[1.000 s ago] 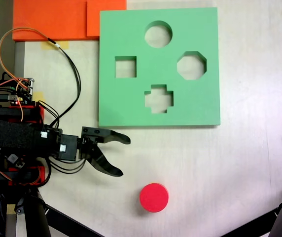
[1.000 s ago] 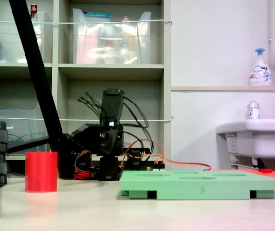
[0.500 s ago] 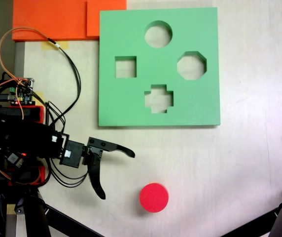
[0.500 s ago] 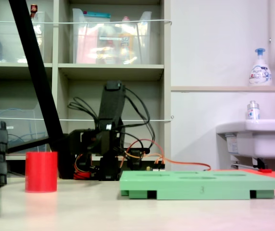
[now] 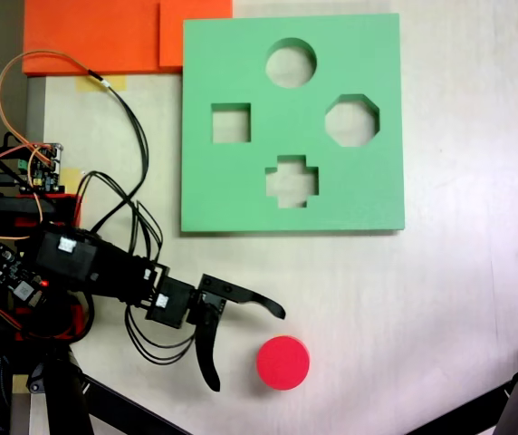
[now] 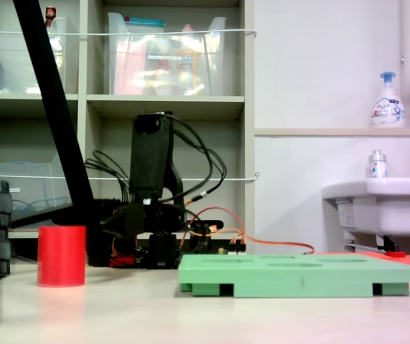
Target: Put the cylinder block into the corresponding hole
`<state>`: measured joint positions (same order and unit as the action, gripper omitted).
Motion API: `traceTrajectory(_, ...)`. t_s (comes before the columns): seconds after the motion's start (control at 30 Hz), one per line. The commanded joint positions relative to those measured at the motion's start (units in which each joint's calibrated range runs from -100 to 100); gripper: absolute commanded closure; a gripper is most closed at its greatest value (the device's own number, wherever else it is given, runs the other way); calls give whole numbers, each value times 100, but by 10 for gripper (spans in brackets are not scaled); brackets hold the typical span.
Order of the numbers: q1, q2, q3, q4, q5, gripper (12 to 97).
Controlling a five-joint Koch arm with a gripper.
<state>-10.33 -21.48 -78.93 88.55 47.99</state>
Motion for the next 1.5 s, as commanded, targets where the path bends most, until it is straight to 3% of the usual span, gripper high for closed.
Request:
traceTrajectory(0.0,-34,374,316,654,10,216)
traceTrajectory(0.9,-83,3028,2190,828,20,250)
traceTrajectory(1.1,-73,3209,2150,1145,20,389)
traceTrajectory(1.3,-78,3097,1821,1145,20,612)
traceTrajectory(1.47,-68,3014,1752,1145,20,657)
